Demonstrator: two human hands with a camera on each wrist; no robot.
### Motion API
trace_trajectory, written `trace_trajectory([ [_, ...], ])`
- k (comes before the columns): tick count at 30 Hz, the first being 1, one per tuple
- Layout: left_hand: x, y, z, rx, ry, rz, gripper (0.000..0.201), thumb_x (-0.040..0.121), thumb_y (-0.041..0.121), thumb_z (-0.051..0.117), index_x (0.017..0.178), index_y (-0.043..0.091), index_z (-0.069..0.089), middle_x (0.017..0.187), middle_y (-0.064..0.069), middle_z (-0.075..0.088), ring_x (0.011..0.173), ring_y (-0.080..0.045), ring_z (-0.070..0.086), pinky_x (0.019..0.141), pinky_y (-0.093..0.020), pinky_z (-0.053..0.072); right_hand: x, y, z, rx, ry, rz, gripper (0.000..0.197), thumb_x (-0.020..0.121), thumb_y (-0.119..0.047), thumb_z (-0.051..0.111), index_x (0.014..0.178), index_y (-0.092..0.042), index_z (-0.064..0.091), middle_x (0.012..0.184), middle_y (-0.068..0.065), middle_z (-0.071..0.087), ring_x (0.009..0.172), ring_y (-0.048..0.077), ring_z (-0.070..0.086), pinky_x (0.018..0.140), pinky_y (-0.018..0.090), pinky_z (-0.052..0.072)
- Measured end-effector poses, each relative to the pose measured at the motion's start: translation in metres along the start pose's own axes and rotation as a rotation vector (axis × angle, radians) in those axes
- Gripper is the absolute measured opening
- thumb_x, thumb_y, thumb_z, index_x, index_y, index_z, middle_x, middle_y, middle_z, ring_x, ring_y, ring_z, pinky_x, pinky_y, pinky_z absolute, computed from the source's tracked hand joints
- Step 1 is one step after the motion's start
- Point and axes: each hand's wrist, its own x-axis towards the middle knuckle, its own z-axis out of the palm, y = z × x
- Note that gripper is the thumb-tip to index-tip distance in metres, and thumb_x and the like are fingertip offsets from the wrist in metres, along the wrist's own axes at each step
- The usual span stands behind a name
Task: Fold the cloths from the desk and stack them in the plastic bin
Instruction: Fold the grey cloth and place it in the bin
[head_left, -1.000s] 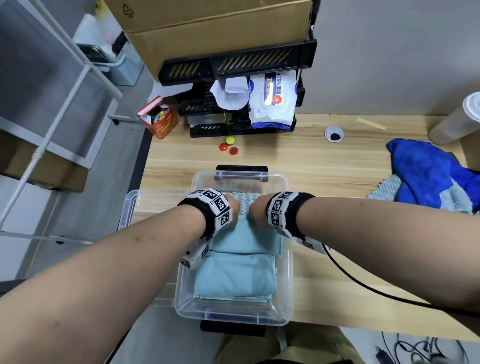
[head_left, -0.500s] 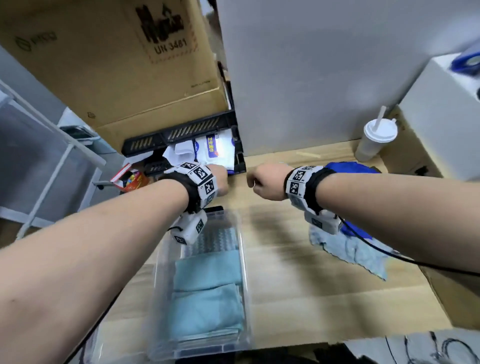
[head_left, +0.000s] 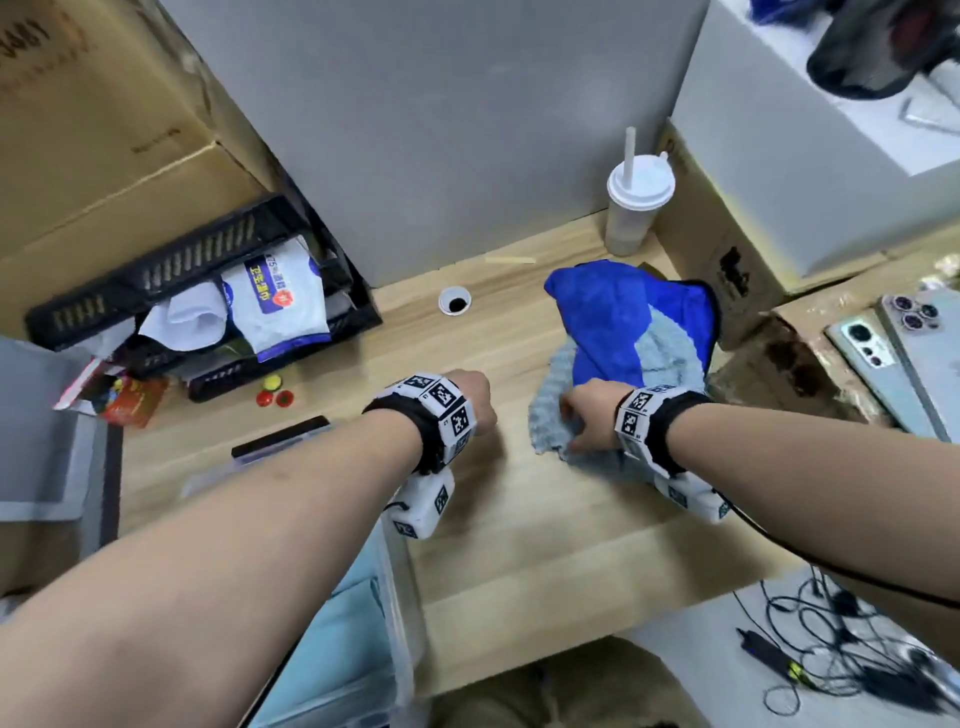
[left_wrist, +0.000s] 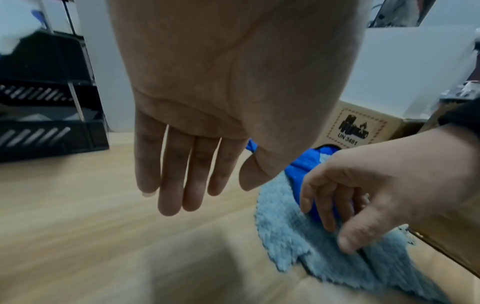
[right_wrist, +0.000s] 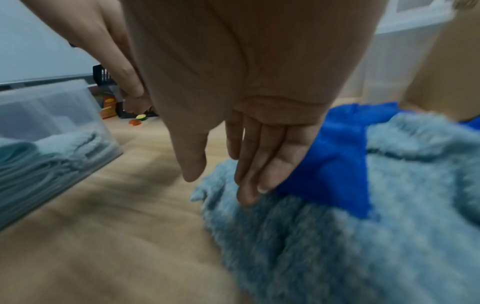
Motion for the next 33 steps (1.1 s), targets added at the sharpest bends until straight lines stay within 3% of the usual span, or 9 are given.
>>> trace_trajectory([
  [4,0.014,0.002,0.027,-0.002,-0.058,0.017,0.040,0.094,0.016,0.049,0.057,0.010,0.033,0.057,-0.002,0.033,0.048,-0.017,0.028,0.043,-0.025,0.023,0.013,-0.012,0.033,-0.063,0.044,0.025,0.036,0.076,-0.043,0.069,0.095,-0.017,0.054,0.090,0.003,0.058,0.078,0.028,0.059,0.062,0.030,0.045],
  [9,0.023,-0.008,0.051,-0.025,-0.089,-0.010,0.031,0.092,0.022,0.048,0.063,0.009,0.045,0.063,-0.005,0.045,0.055,-0.022,0.042,0.050,-0.028,0.037,0.023,-0.028,0.043,0.032,0.075,-0.014,0.008,0.087,-0.016,0.050,0.095,-0.018,0.053,0.094,0.004,0.060,0.083,0.029,0.059,0.070,0.033,0.051],
  [11,0.020,-0.008,0.049,-0.071,-0.071,-0.006,0.016,0.088,0.021,0.053,0.094,0.006,0.058,0.087,-0.012,0.060,0.078,-0.028,0.058,0.068,-0.035,0.051,0.021,-0.031,0.034,0.247,0.147,-0.068,0.014,0.089,-0.026,0.047,0.079,-0.017,0.050,0.081,0.002,0.053,0.080,0.029,0.055,0.067,0.033,0.046],
  [13,0.020,-0.013,0.044,-0.149,-0.008,0.013,0.050,0.084,0.021,0.060,0.129,0.005,0.045,0.116,-0.015,0.059,0.103,-0.032,0.060,0.087,-0.041,0.053,0.015,-0.032,0.015,0.529,0.213,-0.097,0.030,0.089,-0.028,0.048,0.062,-0.018,0.043,0.065,0.000,0.049,0.071,0.026,0.050,0.063,0.035,0.040],
  [16,0.012,-0.015,0.020,-0.252,0.138,0.097,0.074,0.079,0.023,0.064,0.144,0.011,0.030,0.129,-0.015,0.051,0.112,-0.032,0.058,0.092,-0.043,0.052,0.002,-0.040,-0.031,0.944,0.288,-0.072,0.033,0.080,-0.025,0.051,0.049,-0.018,0.043,0.057,0.000,0.043,0.059,0.019,0.040,0.061,0.037,0.034],
  [20,-0.004,-0.013,-0.012,-0.387,0.306,0.203,0.068,0.081,0.025,0.071,0.140,0.014,0.038,0.128,-0.008,0.055,0.108,-0.028,0.059,0.085,-0.025,0.044,-0.010,-0.051,-0.088,1.346,0.241,-0.007,0.012,0.062,-0.019,0.057,0.053,-0.011,0.054,0.060,0.007,0.055,0.059,0.020,0.048,0.063,0.033,0.042],
  [23,-0.018,-0.012,-0.032,-0.522,0.353,0.254,0.059,0.086,0.027,0.070,0.138,0.019,0.043,0.120,-0.003,0.062,0.096,-0.023,0.063,0.082,-0.027,0.046,-0.008,-0.049,-0.115,1.425,0.106,-0.047,0.058,0.033,-0.029,0.063,0.086,-0.005,0.063,0.085,0.021,0.058,0.076,0.031,0.051,0.072,0.039,0.044],
  [28,-0.044,-0.016,-0.068,-0.595,0.455,0.269,0.011,0.089,0.020,0.066,0.099,0.020,0.060,0.094,-0.003,0.070,0.080,-0.015,0.060,0.068,-0.023,0.042,-0.050,-0.077,-0.171,1.651,0.018,-0.238,0.013,0.055,-0.015,0.049,0.066,-0.008,0.046,0.062,0.012,0.040,0.055,0.027,0.038,0.054,0.028,0.035],
  [33,-0.059,-0.033,-0.088,-0.573,0.600,0.177,0.012,0.087,0.030,0.066,0.085,0.019,0.062,0.085,-0.001,0.069,0.079,-0.022,0.065,0.071,-0.028,0.048,-0.069,-0.085,-0.208,1.751,0.102,-0.272,0.013,0.059,-0.020,0.052,0.066,-0.011,0.047,0.064,0.010,0.045,0.056,0.027,0.042,0.060,0.030,0.039],
])
